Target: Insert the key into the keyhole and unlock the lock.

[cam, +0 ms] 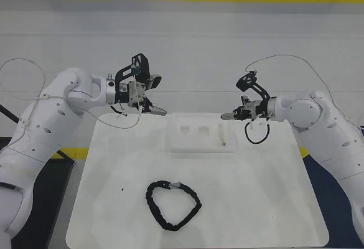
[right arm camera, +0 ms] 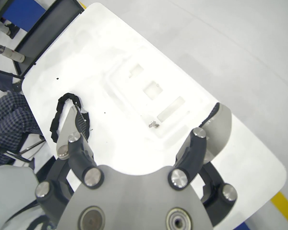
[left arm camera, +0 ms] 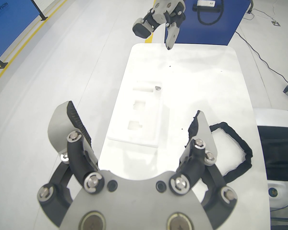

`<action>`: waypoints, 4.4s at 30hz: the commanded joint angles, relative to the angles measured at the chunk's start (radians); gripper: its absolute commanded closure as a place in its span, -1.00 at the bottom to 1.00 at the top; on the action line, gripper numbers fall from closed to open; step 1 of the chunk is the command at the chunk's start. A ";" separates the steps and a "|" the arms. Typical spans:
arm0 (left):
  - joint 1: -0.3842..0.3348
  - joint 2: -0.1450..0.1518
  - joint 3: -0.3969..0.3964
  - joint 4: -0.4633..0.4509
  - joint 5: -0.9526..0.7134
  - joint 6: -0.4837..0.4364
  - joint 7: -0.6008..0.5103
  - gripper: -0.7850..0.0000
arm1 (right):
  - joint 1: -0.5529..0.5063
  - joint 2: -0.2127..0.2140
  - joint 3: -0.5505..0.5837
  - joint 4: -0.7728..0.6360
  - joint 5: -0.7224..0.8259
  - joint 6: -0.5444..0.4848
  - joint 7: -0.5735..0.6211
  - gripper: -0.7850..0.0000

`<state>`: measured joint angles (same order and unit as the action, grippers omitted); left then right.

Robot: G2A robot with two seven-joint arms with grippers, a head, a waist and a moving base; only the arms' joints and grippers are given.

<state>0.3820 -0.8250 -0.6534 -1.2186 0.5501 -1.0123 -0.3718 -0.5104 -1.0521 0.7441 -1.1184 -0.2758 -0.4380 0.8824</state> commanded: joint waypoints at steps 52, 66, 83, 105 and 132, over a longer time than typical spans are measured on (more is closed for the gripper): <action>0.000 0.000 0.000 0.000 0.000 0.000 0.000 -1.00 | -0.004 -0.219 -0.278 0.151 -0.082 0.648 0.063 -1.00; 0.000 0.000 0.000 0.000 0.000 0.000 0.000 -1.00 | 0.001 -0.276 -0.309 0.201 -0.182 0.780 0.057 -0.58; 0.000 0.000 0.000 0.000 0.000 0.000 0.000 -1.00 | 0.016 -0.339 -0.310 0.302 -0.234 0.801 0.061 0.16; 0.000 0.000 0.000 0.000 0.000 0.000 0.000 -1.00 | 0.033 -0.415 -0.297 0.459 -0.276 0.787 0.043 0.73; 0.000 0.000 0.000 0.000 0.000 0.000 0.000 -1.00 | 0.059 -0.439 -0.240 0.459 -0.359 0.796 0.103 1.00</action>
<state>0.3820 -0.8250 -0.6534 -1.2186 0.5501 -1.0123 -0.3718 -0.4517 -1.4927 0.5002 -0.6522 -0.6305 0.3582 0.9796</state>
